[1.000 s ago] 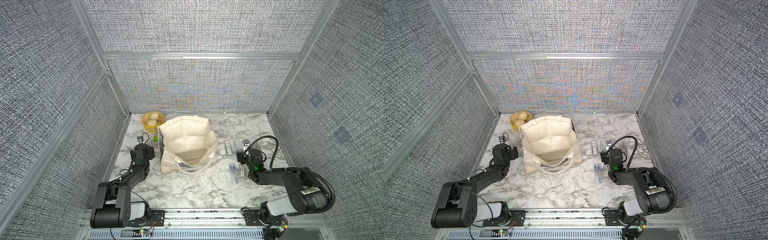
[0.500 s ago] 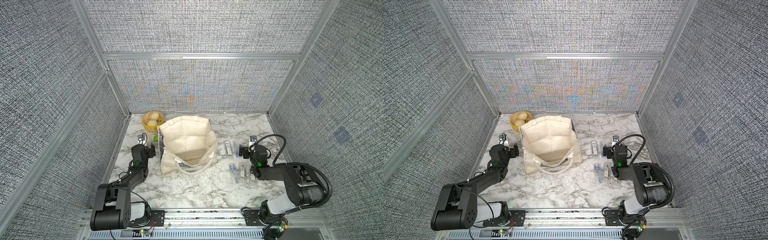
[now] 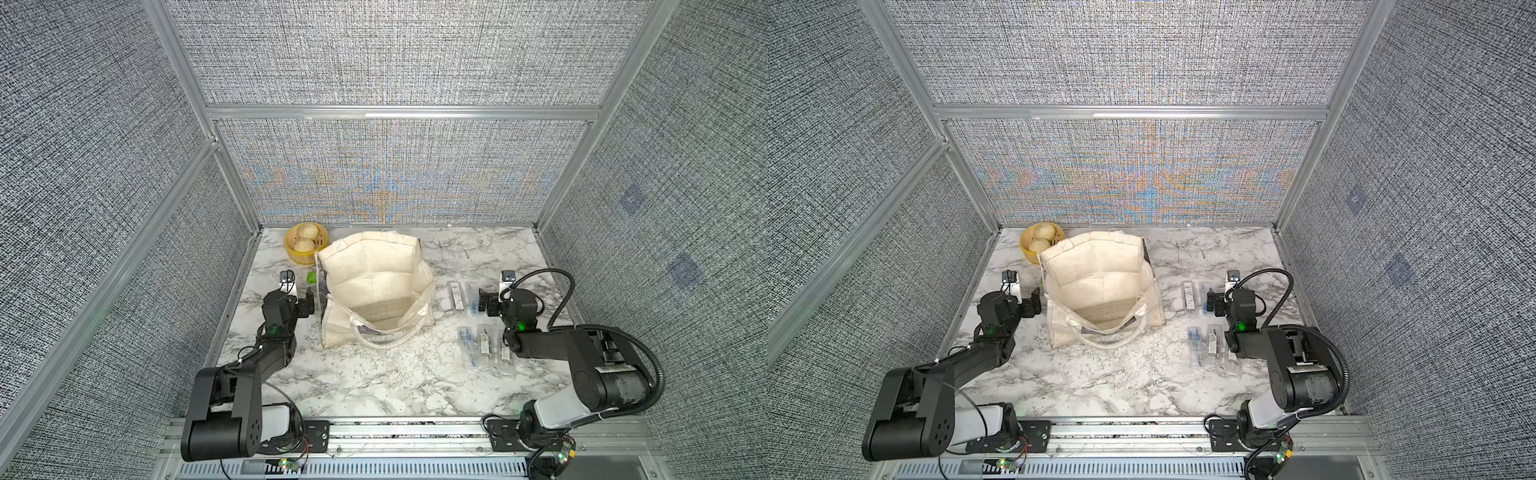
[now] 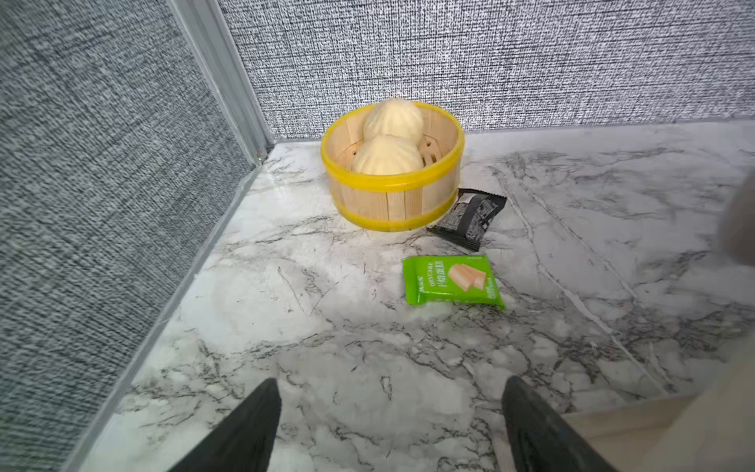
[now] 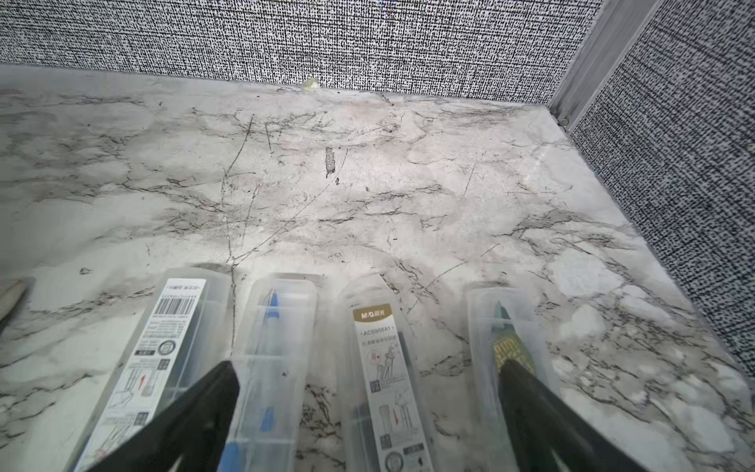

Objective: Take out the compass set from the canvas bag
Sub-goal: Reset both arms

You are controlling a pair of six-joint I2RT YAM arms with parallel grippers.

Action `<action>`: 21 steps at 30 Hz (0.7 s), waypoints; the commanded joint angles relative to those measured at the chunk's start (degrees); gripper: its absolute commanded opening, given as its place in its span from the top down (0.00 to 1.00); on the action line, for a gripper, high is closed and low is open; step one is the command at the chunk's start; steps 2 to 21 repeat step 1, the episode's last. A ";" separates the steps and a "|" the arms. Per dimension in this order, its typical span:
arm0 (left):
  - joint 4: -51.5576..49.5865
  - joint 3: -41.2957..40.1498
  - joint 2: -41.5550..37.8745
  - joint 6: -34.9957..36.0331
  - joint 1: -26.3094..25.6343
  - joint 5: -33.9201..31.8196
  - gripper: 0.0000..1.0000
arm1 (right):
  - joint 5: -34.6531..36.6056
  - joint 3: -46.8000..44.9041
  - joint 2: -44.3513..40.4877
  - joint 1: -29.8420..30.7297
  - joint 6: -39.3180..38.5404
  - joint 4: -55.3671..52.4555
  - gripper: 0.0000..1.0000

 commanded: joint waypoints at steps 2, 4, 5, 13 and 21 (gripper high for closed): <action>6.67 0.04 3.72 0.10 0.08 3.87 0.18 | -0.20 0.46 0.25 0.03 0.20 0.19 0.01; 6.67 0.04 3.72 0.10 0.08 3.87 0.18 | -0.20 0.46 0.25 0.03 0.20 0.19 0.01; 6.67 0.04 3.72 0.10 0.08 3.87 0.18 | -0.20 0.46 0.25 0.03 0.20 0.19 0.01; 6.67 0.04 3.72 0.10 0.08 3.87 0.18 | -0.20 0.46 0.25 0.03 0.20 0.19 0.01; 6.67 0.04 3.72 0.10 0.08 3.87 0.18 | -0.20 0.46 0.25 0.03 0.20 0.19 0.01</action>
